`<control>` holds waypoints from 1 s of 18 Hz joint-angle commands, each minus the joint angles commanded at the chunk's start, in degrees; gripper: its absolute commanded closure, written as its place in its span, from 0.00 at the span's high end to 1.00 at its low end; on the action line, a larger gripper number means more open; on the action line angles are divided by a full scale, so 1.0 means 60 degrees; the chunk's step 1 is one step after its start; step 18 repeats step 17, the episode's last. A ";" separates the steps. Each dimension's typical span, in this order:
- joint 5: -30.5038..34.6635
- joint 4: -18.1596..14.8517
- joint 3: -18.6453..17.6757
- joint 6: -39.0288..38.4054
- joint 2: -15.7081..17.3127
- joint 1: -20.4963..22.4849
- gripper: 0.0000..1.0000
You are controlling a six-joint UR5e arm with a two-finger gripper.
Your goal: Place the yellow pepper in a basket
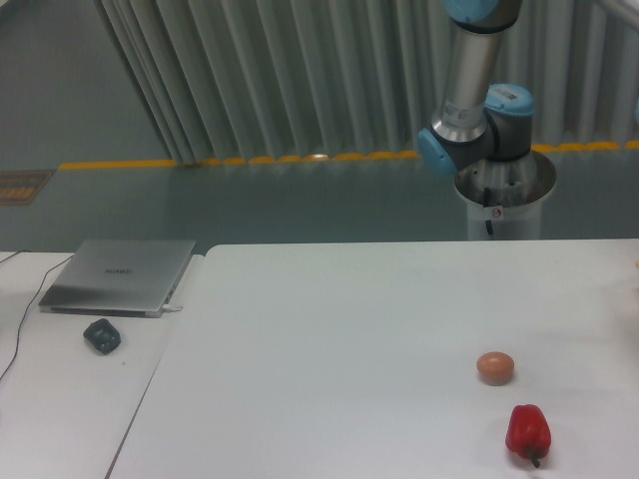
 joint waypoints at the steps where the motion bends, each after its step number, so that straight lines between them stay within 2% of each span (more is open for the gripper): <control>1: -0.0015 0.0015 -0.0029 -0.0030 0.0000 -0.0131 1.00; 8: 0.0088 0.0278 -0.0044 -0.1083 0.0015 -0.0894 1.00; 18: 0.0117 0.0264 -0.0175 -0.1669 -0.0015 -0.1084 1.00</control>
